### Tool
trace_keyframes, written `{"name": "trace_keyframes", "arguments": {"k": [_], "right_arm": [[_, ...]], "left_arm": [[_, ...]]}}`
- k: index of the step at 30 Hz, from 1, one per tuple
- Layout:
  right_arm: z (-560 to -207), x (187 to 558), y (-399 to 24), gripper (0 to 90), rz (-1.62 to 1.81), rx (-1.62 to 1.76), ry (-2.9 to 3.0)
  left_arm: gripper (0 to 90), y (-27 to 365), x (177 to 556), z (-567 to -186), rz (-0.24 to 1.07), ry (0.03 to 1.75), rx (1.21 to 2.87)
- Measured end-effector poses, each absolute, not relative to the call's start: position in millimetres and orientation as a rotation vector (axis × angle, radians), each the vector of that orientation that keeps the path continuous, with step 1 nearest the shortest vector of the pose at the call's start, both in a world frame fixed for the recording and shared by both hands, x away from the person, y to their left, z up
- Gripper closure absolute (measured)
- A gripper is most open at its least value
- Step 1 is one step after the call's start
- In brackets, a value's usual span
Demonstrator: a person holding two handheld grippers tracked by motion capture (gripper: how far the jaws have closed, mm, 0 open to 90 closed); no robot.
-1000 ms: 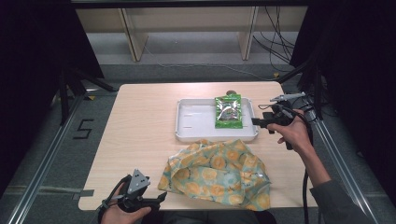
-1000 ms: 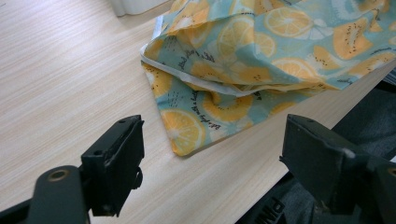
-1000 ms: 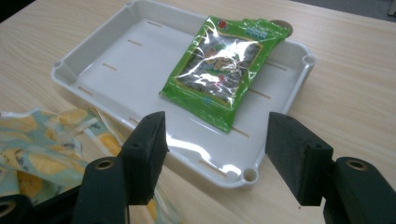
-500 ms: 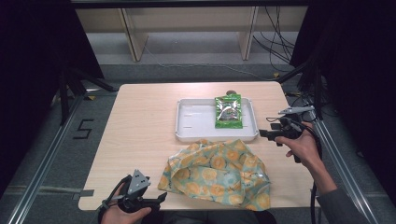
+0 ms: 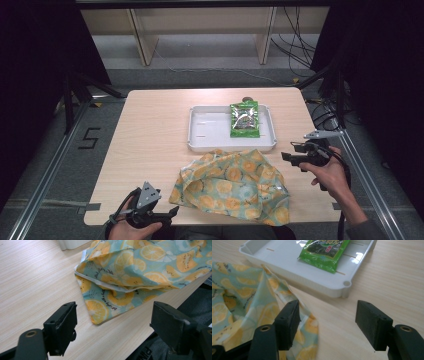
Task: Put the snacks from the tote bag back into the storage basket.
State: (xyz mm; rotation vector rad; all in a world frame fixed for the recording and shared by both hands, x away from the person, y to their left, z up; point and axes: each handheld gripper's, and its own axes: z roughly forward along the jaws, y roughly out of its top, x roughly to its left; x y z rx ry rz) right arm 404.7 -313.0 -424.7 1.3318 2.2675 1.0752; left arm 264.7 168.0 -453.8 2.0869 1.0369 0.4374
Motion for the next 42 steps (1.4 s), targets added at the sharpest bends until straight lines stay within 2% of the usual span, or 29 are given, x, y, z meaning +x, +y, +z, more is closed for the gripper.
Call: {"name": "trace_keyframes", "arguments": {"k": [2,5,14,42], "right_arm": [[-427,398,-313,36.9,1.093,1.353,2.271],[-430,389,-316,36.4,1.101,1.348,2.275],[-435,362,-320,35.8,1.074,1.344,2.284],[-448,312,-339,33.2,1.080,1.375,2.288]], "left_arm": [[20.4,171,265,-452,0.440,1.017,2.140],[20.3,168,265,-454,0.441,1.039,2.095],[20.4,168,264,-454,0.438,1.035,2.101],[20.4,168,264,-453,0.440,1.031,2.105]]}}
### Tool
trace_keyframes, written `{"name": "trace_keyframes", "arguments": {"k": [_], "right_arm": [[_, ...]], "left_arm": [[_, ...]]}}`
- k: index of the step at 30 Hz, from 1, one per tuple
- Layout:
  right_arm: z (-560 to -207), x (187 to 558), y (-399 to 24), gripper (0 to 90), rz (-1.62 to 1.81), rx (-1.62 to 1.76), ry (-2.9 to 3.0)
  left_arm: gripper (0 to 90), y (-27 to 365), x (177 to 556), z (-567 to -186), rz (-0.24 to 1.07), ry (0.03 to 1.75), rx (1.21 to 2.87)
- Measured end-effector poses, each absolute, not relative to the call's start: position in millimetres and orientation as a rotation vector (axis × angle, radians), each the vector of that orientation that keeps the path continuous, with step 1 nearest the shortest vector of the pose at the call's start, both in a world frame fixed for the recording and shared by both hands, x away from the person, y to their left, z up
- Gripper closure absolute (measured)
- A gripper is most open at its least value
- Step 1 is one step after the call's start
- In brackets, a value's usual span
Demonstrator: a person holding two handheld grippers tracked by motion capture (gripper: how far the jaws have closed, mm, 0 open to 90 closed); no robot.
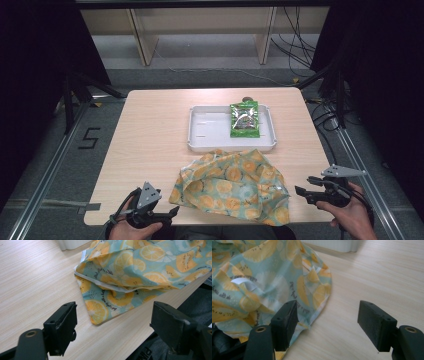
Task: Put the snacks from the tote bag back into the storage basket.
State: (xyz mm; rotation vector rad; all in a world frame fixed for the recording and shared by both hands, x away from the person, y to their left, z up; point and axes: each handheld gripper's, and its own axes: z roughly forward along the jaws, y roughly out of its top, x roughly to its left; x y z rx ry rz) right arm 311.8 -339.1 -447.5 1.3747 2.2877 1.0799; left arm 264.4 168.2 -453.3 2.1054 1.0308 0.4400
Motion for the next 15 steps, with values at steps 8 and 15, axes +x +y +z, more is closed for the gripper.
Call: {"name": "trace_keyframes", "arguments": {"k": [8,15], "right_arm": [[-450.0,302.7,-339.6,31.5,1.091,1.390,2.284],[-450.6,301.8,-338.8,31.3,1.087,1.387,2.298]], "left_arm": [[20.4,167.7,264.0,-452.9,0.440,1.032,2.109],[20.4,166.8,263.5,-453.2,0.440,1.041,2.101]]}}
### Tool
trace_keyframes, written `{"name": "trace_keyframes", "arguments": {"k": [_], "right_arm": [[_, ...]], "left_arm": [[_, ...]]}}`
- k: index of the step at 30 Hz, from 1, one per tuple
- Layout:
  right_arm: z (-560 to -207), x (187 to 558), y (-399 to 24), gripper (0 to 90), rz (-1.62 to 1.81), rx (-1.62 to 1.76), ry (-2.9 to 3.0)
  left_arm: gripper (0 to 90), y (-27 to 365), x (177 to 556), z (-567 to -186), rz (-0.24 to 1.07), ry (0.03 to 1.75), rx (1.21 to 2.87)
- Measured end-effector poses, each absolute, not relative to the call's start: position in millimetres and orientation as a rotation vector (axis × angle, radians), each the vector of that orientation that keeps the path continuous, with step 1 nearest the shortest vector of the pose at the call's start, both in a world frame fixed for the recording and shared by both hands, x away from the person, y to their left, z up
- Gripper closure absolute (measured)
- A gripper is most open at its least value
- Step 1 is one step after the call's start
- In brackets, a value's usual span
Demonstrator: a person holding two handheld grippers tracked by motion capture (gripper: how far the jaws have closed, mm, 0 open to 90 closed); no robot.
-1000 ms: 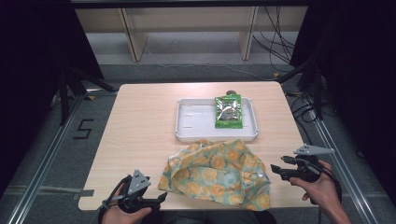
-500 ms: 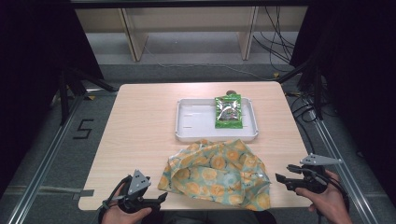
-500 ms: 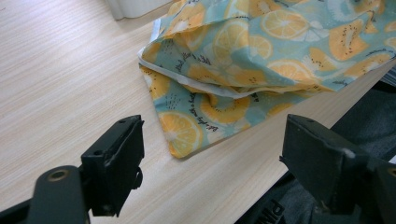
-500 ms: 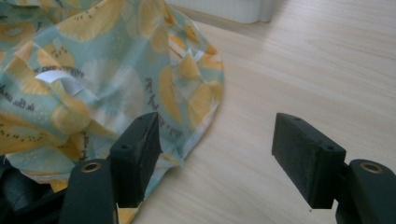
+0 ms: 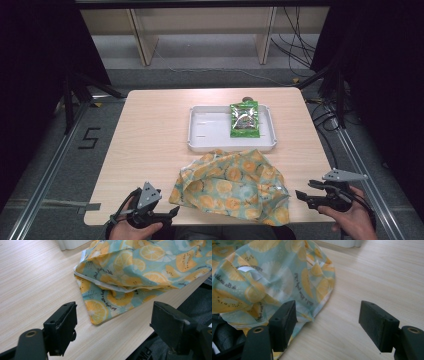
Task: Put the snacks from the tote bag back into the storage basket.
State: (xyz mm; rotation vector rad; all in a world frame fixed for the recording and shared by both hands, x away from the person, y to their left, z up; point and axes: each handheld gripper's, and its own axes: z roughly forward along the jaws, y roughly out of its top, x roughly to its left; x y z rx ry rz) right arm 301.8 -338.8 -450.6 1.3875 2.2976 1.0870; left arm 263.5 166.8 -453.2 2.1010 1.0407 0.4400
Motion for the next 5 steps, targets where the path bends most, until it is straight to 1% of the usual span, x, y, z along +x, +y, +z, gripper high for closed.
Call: {"name": "trace_keyframes", "arguments": {"k": [2,5], "right_arm": [[-449.9,303.0,-341.4,31.3,1.053,1.350,2.295],[-450.0,303.4,-342.1,31.1,1.052,1.355,2.294]], "left_arm": [[20.4,169.1,264.0,-452.3,0.445,1.014,2.139],[20.3,167.1,263.9,-453.1,0.440,1.036,2.111]]}}
